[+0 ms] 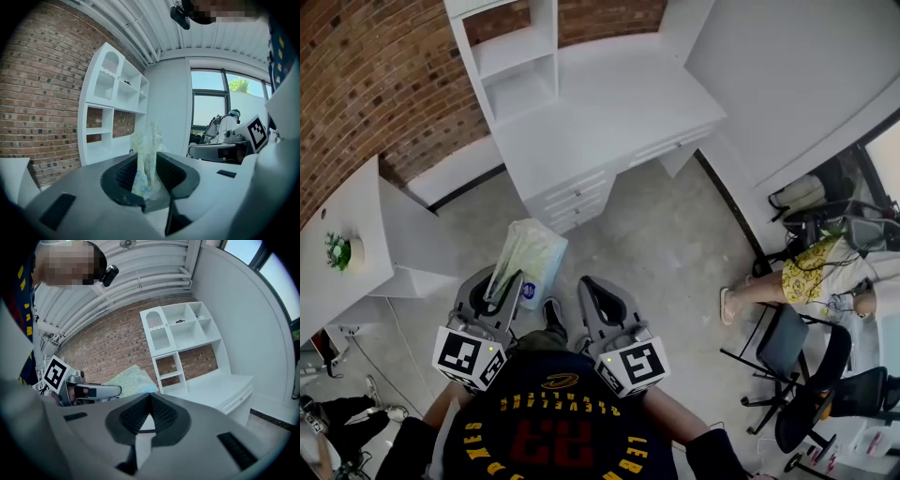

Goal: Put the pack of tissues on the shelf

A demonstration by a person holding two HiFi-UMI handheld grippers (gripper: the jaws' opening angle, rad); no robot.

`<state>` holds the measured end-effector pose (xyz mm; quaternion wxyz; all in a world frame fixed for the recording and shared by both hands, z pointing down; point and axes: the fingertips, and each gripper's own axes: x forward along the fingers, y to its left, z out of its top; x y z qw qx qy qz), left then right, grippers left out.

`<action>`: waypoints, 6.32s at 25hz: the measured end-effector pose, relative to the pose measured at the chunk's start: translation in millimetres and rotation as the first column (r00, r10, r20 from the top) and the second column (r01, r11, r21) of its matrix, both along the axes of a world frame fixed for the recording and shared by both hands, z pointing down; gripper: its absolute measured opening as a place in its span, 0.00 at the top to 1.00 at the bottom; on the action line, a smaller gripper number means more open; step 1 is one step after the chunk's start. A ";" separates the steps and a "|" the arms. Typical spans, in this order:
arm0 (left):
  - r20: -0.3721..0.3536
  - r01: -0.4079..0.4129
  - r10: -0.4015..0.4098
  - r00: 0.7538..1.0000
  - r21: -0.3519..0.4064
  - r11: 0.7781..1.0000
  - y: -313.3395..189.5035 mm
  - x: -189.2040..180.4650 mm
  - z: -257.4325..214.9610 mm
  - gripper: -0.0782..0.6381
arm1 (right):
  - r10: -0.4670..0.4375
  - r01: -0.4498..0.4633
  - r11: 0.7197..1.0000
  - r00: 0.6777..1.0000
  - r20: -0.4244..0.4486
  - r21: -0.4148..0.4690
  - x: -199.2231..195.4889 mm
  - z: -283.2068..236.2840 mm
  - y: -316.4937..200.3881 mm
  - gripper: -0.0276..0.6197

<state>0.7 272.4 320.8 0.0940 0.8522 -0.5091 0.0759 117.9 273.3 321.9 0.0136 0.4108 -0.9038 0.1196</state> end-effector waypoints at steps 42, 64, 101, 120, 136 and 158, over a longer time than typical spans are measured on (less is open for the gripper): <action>0.006 0.118 -0.118 0.993 -0.062 0.991 -276.4 -46.6 17.4 0.76 | -0.136 0.136 0.989 0.991 0.007 -0.061 -50.4 15.3 -291.5 0.96; 0.053 0.279 -0.275 0.960 -0.102 0.955 -395.1 -64.8 35.3 0.76 | -0.194 0.197 0.977 0.980 0.047 -0.084 -36.3 30.5 -419.0 0.96; 0.186 0.315 -0.277 0.943 -0.224 0.922 -604.5 -190.4 203.4 0.76 | -0.026 0.019 0.977 0.999 -0.027 -0.214 -136.2 117.3 -529.6 0.96; 0.270 0.352 -0.283 0.920 -0.254 0.901 -696.7 -198.5 271.6 0.76 | 0.060 -0.063 0.954 0.998 -0.022 -0.294 -128.7 160.2 -558.1 0.96; 0.323 0.398 -0.298 0.898 -0.310 0.864 -720.6 -210.6 315.6 0.75 | 0.082 -0.085 0.940 0.996 -0.024 -0.331 -114.8 172.5 -554.5 0.96; 0.246 0.315 -0.271 0.931 -0.161 0.935 -625.4 -148.5 218.0 0.50 | -0.005 0.001 0.951 1.000 -0.012 -0.308 -119.6 155.8 -526.3 0.96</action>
